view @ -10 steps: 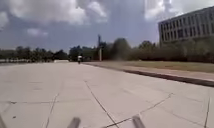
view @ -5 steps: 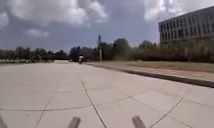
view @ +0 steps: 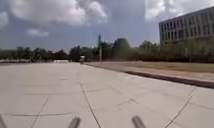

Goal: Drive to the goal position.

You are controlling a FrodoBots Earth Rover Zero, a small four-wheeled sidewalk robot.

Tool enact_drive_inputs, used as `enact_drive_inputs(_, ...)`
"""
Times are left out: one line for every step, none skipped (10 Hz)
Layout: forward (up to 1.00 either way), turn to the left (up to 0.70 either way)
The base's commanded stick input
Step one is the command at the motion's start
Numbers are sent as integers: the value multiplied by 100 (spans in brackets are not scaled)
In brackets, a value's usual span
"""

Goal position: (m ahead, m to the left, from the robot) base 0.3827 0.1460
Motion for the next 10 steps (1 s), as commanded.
enact_drive_inputs(70, 0)
enact_drive_inputs(70, 0)
enact_drive_inputs(70, 0)
enact_drive_inputs(70, 0)
enact_drive_inputs(70, 0)
enact_drive_inputs(70, 0)
enact_drive_inputs(70, 0)
enact_drive_inputs(70, 0)
enact_drive_inputs(70, 0)
enact_drive_inputs(70, 0)
